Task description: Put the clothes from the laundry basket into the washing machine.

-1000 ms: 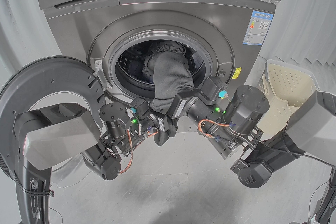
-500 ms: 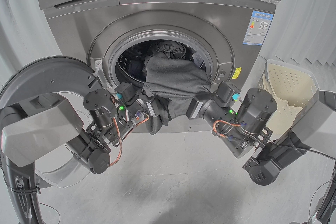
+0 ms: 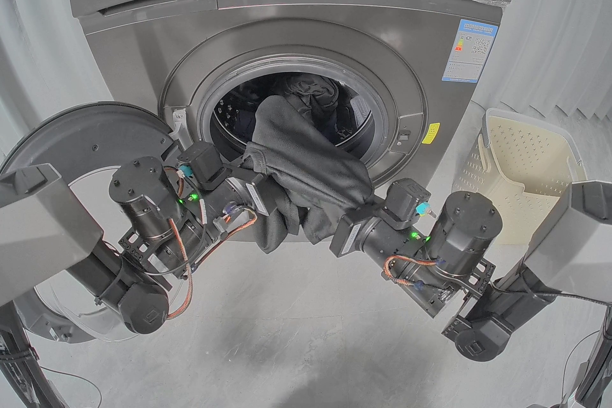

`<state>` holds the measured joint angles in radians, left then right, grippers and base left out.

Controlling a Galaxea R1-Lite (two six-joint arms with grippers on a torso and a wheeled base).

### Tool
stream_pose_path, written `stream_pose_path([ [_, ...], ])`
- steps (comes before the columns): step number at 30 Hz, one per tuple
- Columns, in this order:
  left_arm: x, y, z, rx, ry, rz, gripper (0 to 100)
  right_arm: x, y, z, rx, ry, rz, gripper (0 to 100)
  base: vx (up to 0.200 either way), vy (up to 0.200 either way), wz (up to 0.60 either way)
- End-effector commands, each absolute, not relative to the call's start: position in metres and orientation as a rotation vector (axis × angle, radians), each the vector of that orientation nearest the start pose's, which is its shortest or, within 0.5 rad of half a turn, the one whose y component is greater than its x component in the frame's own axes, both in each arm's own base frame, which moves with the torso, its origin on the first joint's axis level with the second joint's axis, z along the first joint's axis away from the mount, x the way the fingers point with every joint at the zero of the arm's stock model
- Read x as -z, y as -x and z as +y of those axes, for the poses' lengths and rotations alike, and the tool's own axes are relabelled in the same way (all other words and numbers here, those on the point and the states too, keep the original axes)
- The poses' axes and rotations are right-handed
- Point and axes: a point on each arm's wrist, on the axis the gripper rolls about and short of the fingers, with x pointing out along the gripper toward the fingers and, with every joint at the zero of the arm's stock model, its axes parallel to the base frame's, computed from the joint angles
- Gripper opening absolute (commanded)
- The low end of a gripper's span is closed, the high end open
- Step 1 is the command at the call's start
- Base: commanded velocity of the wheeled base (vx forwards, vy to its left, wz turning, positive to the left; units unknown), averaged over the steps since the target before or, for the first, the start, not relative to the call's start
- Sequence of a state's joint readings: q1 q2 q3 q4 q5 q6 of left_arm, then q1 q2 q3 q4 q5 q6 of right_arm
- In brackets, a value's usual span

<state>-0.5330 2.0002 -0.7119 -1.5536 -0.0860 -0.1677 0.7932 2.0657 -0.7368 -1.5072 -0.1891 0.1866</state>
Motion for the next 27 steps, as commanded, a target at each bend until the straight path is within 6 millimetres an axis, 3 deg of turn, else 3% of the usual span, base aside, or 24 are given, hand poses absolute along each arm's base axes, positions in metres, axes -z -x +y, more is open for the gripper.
stream_pose_path([
  [1,-0.165,-0.279,-0.169,0.646,0.226,-0.227,0,-0.140,-0.226,0.240,-0.695,-0.246,-0.091,100,0.000,0.000,0.00],
  [5,-0.168,-0.263,-0.157,0.649,0.238,-0.206,0,-0.119,-0.193,0.214,-0.765,-0.160,0.022,100,0.000,0.000,0.00],
  [6,-0.168,-0.263,-0.157,0.649,0.238,-0.206,0,-0.119,-0.193,0.214,-0.765,-0.160,0.022,100,0.000,0.000,0.00],
  [7,-0.170,-0.256,-0.152,0.646,0.241,-0.205,0,-0.108,-0.180,0.198,-0.781,-0.098,0.079,100,0.000,0.000,0.00],
  [10,-0.173,-0.249,-0.148,0.647,0.238,-0.208,0,-0.100,-0.172,0.183,-0.764,-0.057,0.123,100,0.000,0.000,0.00],
  [18,-0.163,-0.243,-0.145,0.640,0.216,-0.168,0,-0.095,-0.181,0.156,-0.659,-0.045,0.156,100,0.000,0.000,0.00],
  [27,-0.152,-0.240,-0.143,0.636,0.174,-0.128,0,-0.095,-0.183,0.156,-0.653,-0.049,0.155,100,0.000,0.000,0.00],
])
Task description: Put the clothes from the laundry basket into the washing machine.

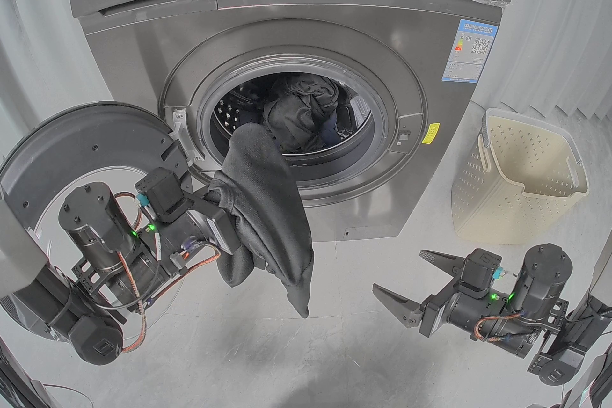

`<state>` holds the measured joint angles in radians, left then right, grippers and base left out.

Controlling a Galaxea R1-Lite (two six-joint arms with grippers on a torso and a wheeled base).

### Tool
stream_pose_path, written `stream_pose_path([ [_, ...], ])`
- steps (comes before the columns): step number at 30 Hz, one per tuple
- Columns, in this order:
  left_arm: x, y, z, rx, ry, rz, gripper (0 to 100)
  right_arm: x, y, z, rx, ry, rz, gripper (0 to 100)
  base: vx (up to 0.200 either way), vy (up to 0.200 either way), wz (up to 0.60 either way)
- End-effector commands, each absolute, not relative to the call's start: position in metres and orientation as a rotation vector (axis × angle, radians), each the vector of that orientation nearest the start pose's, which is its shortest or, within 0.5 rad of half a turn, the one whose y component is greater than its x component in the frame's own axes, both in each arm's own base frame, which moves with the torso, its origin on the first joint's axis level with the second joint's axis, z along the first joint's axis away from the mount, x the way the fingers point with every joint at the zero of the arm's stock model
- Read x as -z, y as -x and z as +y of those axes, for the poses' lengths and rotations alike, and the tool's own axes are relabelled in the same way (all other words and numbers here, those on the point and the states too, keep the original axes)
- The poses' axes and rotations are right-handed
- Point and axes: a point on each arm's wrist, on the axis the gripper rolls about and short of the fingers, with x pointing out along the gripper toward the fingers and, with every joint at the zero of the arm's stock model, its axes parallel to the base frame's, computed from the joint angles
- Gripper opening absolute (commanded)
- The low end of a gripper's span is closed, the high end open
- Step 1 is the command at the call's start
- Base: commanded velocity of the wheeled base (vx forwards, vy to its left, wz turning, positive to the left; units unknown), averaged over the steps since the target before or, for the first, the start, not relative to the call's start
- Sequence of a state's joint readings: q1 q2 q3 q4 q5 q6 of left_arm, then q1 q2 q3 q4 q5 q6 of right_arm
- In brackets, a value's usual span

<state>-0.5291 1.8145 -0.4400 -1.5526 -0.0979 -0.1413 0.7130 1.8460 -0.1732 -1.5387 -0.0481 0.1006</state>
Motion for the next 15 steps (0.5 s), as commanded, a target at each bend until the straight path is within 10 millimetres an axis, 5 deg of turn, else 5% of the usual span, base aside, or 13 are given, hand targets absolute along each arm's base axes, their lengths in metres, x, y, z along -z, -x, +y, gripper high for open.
stream_pose_path([
  [1,-0.149,-0.239,-0.142,0.635,0.170,-0.116,0,-0.094,-0.183,0.156,-0.652,-0.048,0.156,100,0.000,0.000,0.00],
  [15,-0.136,-0.237,-0.143,0.638,0.135,-0.070,0,-0.093,-0.183,0.157,-0.655,-0.054,0.162,100,0.000,0.000,0.00],
])
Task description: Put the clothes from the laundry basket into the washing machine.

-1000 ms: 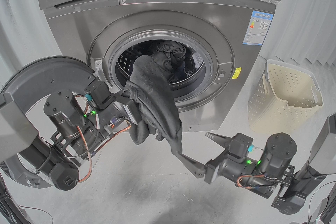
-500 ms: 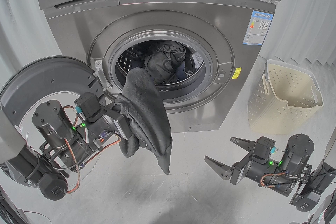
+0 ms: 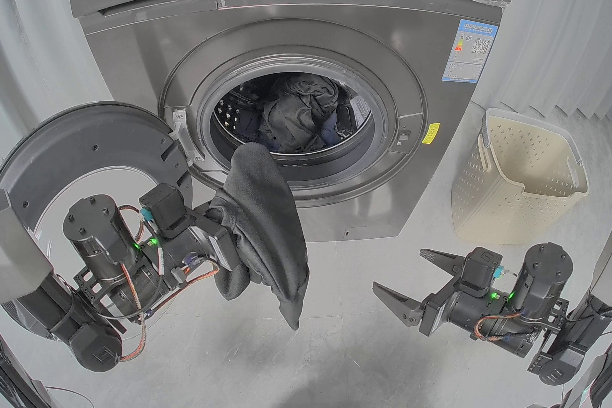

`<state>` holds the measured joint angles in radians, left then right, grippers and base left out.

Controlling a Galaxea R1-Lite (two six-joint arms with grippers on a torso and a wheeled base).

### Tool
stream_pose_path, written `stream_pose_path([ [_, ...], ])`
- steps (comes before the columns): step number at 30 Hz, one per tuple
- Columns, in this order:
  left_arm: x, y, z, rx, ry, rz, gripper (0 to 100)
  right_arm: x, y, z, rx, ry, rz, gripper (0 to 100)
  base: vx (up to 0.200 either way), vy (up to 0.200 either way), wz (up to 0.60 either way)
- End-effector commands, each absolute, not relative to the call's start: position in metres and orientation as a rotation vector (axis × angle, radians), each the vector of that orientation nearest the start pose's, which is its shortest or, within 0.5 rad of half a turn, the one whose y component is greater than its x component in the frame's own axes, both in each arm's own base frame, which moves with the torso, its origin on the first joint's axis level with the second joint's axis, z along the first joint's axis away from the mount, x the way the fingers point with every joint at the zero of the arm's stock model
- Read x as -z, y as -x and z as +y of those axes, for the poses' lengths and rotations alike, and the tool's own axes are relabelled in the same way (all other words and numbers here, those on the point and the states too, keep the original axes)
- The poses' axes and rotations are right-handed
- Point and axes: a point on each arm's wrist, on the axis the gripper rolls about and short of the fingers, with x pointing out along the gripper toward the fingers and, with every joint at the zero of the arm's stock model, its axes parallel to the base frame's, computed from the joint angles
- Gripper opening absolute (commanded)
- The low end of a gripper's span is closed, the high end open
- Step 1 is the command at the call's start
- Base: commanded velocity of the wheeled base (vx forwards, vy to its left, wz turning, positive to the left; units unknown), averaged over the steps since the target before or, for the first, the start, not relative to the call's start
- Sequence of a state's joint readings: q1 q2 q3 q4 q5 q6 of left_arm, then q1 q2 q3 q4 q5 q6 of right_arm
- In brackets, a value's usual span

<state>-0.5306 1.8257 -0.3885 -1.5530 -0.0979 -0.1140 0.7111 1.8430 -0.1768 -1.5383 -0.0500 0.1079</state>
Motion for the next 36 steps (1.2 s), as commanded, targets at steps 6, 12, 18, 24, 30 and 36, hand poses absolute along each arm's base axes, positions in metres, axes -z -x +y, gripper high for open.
stream_pose_path([
  [6,-0.134,-0.240,-0.145,0.638,0.132,-0.066,0,-0.090,-0.184,0.158,-0.654,-0.051,0.174,100,0.133,0.000,0.00],
  [12,-0.129,-0.242,-0.147,0.642,0.126,-0.050,0,-0.089,-0.185,0.158,-0.654,-0.050,0.177,100,0.200,0.000,0.00],
  [18,-0.127,-0.240,-0.151,0.657,0.123,-0.042,0,-0.089,-0.184,0.159,-0.657,-0.049,0.179,100,0.200,0.000,0.00],
  [24,-0.127,-0.238,-0.154,0.668,0.124,-0.043,0,-0.089,-0.183,0.160,-0.661,-0.047,0.182,100,0.200,0.000,0.00],
  [30,-0.124,-0.239,-0.156,0.670,0.121,-0.030,0,-0.089,-0.183,0.160,-0.665,-0.047,0.182,100,0.067,0.000,0.00],
  [36,-0.121,-0.237,-0.158,0.677,0.116,-0.020,0,-0.088,-0.182,0.160,-0.666,-0.045,0.186,100,0.000,0.000,0.00],
])
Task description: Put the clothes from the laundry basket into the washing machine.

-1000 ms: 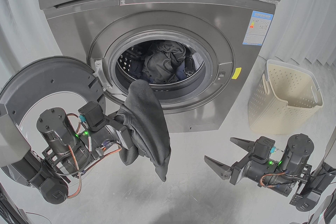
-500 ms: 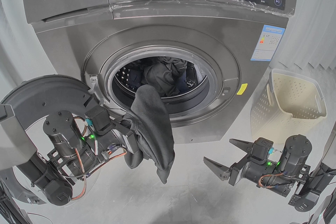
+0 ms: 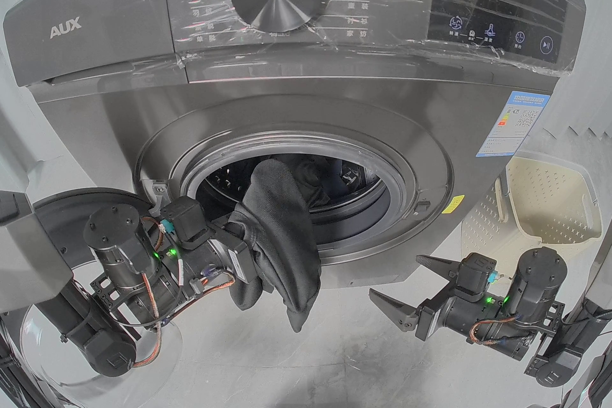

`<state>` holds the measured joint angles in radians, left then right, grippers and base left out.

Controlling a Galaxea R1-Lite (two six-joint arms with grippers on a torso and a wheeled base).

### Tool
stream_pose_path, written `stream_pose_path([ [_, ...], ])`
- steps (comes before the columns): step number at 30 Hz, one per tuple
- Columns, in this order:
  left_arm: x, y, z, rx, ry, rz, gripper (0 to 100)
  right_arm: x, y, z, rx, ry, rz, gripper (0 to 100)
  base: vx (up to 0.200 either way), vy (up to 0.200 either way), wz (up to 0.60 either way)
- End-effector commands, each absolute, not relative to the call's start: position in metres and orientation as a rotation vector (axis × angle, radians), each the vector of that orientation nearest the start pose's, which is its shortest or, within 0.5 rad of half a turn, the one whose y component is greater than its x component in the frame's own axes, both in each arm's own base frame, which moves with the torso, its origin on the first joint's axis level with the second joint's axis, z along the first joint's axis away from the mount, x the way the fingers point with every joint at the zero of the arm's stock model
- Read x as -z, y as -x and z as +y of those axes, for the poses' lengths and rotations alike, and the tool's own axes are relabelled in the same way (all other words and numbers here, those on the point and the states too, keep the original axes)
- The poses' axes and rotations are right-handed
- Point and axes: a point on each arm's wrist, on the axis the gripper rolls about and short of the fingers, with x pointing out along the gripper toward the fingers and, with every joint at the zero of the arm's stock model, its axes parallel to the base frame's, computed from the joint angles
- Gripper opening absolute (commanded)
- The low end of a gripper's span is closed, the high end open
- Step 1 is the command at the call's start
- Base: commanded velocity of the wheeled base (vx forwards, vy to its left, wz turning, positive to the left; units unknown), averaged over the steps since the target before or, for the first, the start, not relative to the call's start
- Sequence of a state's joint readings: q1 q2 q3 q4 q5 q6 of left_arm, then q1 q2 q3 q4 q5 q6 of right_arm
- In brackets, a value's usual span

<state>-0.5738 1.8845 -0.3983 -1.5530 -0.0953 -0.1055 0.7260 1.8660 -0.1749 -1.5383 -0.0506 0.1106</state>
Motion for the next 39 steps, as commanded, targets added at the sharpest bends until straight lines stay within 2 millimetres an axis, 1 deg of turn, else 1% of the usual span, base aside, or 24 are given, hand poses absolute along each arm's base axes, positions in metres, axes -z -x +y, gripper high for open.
stream_pose_path([
  [1,-0.121,-0.237,-0.158,0.679,0.115,-0.019,0,-0.088,-0.182,0.160,-0.666,-0.045,0.186,100,0.000,0.000,0.00],
  [9,-0.121,-0.232,-0.164,0.703,0.117,-0.015,0,-0.088,-0.182,0.161,-0.667,-0.045,0.185,100,0.000,0.000,0.00],
  [13,-0.117,-0.232,-0.167,0.710,0.114,-0.003,0,-0.088,-0.181,0.160,-0.666,-0.045,0.185,100,0.000,0.000,0.00],
  [15,-0.115,-0.228,-0.178,0.744,0.113,0.004,0,-0.089,-0.181,0.161,-0.669,-0.045,0.183,100,0.000,0.000,0.00],
  [18,-0.107,-0.232,-0.185,0.750,0.098,0.020,0,-0.090,-0.179,0.164,-0.677,-0.048,0.178,100,0.000,0.000,0.00],
  [22,-0.093,-0.249,-0.197,0.745,0.086,0.034,0,-0.089,-0.178,0.165,-0.683,-0.048,0.180,100,0.000,0.000,0.00],
  [25,-0.091,-0.264,-0.210,0.728,0.099,0.004,0,-0.092,-0.178,0.165,-0.682,-0.051,0.169,100,0.000,0.000,0.00],
  [30,-0.079,-0.298,-0.231,0.707,0.116,-0.041,0,-0.092,-0.177,0.165,-0.685,-0.051,0.168,100,0.000,0.000,0.00],
  [31,-0.078,-0.300,-0.232,0.705,0.116,-0.042,0,-0.092,-0.177,0.165,-0.686,-0.052,0.167,100,0.000,0.000,0.00],
  [32,-0.073,-0.310,-0.236,0.695,0.118,-0.049,0,-0.093,-0.177,0.164,-0.686,-0.052,0.167,100,0.000,0.000,0.00],
  [33,-0.072,-0.315,-0.235,0.684,0.119,-0.051,0,-0.092,-0.176,0.164,-0.685,-0.051,0.169,100,0.000,0.000,0.00],
  [34,-0.070,-0.317,-0.235,0.681,0.118,-0.049,0,-0.092,-0.176,0.164,-0.685,-0.051,0.169,100,0.000,0.000,0.00],
  [35,-0.068,-0.326,-0.234,0.663,0.119,-0.053,0,-0.092,-0.176,0.164,-0.687,-0.051,0.170,100,0.000,0.000,0.00],
  [37,-0.068,-0.337,-0.235,0.648,0.122,-0.069,0,-0.092,-0.176,0.164,-0.687,-0.050,0.171,100,0.000,0.000,0.00],
  [38,-0.068,-0.338,-0.235,0.647,0.123,-0.069,0,-0.092,-0.176,0.164,-0.687,-0.050,0.171,100,0.000,0.000,0.00],
  [39,-0.069,-0.345,-0.235,0.638,0.126,-0.082,0,-0.092,-0.176,0.164,-0.687,-0.050,0.171,100,0.000,0.000,0.00],
])
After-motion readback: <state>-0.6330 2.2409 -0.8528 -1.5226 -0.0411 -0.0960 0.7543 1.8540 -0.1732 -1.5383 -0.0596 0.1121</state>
